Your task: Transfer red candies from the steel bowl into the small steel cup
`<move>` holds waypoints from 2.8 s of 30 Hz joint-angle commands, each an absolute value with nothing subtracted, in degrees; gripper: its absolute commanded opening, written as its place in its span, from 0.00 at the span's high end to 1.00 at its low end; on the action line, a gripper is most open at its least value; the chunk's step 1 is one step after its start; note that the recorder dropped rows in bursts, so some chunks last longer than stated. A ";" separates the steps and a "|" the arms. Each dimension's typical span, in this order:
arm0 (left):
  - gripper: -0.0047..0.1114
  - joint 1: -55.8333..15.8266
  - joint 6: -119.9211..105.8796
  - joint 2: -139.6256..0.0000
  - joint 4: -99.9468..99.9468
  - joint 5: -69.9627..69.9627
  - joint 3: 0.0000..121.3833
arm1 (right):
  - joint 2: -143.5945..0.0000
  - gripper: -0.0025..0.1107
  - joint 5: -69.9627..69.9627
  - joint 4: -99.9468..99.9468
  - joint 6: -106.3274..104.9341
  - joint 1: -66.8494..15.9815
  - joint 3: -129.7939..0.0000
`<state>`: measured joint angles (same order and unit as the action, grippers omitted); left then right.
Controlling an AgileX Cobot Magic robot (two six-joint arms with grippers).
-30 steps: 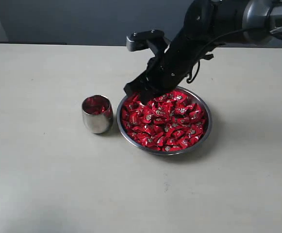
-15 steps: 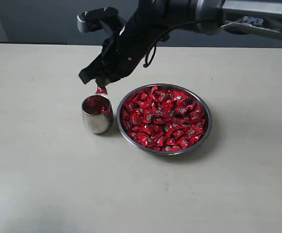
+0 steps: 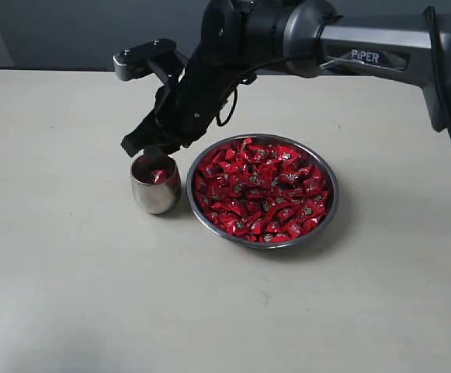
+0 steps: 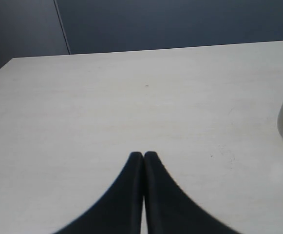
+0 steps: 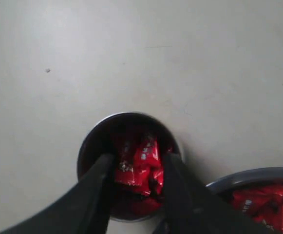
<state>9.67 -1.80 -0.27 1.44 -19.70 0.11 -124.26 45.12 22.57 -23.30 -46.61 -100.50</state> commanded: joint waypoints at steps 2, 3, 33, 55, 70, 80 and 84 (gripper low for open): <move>0.96 9.77 -1.68 0.00 1.55 -19.14 0.00 | -123.11 0.67 45.23 22.00 -23.39 -46.42 -100.94; 0.96 9.77 -1.68 0.00 1.55 -19.14 0.00 | -122.47 0.67 46.24 22.02 -23.39 -46.24 -100.94; 0.96 9.77 -1.68 0.00 1.55 -19.14 0.00 | -104.31 0.67 21.11 29.53 -23.13 -35.35 -62.56; 0.96 9.77 -1.68 0.00 1.55 -19.14 0.00 | -117.64 0.67 35.75 22.96 -18.52 -35.35 -78.82; 0.96 9.77 -1.68 0.00 1.55 -19.14 0.00 | -118.93 0.67 49.63 19.53 4.60 -35.46 -84.87; 0.96 9.77 -1.68 0.00 1.55 -19.14 0.00 | -118.93 0.67 49.07 30.41 6.16 -35.46 -84.87; 0.96 9.77 -1.68 0.00 1.55 -19.14 0.00 | -118.93 0.67 48.20 31.59 10.99 -35.46 -84.87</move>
